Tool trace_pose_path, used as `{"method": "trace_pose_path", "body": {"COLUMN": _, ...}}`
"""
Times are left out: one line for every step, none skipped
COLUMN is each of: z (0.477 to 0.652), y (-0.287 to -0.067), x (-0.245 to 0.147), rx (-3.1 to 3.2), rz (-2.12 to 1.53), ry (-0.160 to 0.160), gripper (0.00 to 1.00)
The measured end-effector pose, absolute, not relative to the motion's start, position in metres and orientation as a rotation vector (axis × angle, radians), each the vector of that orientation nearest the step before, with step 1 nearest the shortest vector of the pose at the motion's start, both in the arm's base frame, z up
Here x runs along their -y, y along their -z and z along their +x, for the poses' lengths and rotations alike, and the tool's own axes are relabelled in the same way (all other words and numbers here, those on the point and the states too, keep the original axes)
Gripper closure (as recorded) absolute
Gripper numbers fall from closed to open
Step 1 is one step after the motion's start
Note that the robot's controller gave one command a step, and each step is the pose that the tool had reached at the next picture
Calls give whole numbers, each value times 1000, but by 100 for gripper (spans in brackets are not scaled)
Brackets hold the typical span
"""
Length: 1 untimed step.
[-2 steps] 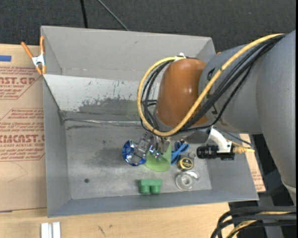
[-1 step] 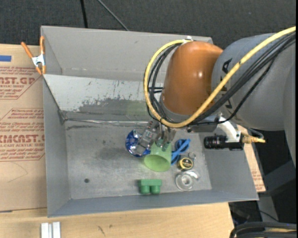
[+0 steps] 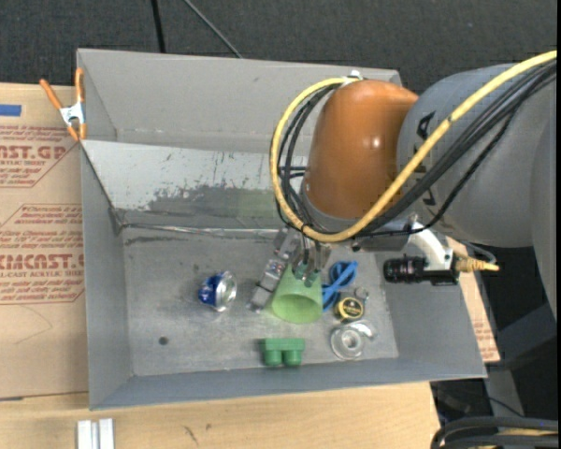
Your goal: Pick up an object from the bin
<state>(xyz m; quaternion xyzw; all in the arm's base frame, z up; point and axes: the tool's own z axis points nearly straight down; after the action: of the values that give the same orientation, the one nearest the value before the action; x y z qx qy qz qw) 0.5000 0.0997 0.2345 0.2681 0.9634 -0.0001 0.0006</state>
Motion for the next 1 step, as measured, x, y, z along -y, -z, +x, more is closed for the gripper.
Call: {"method": "trace_pose_path", "body": {"z": 543, "y": -106, "x": -137, "rx": -3071, "rz": 685, "ry": 4, "gripper": 0}}
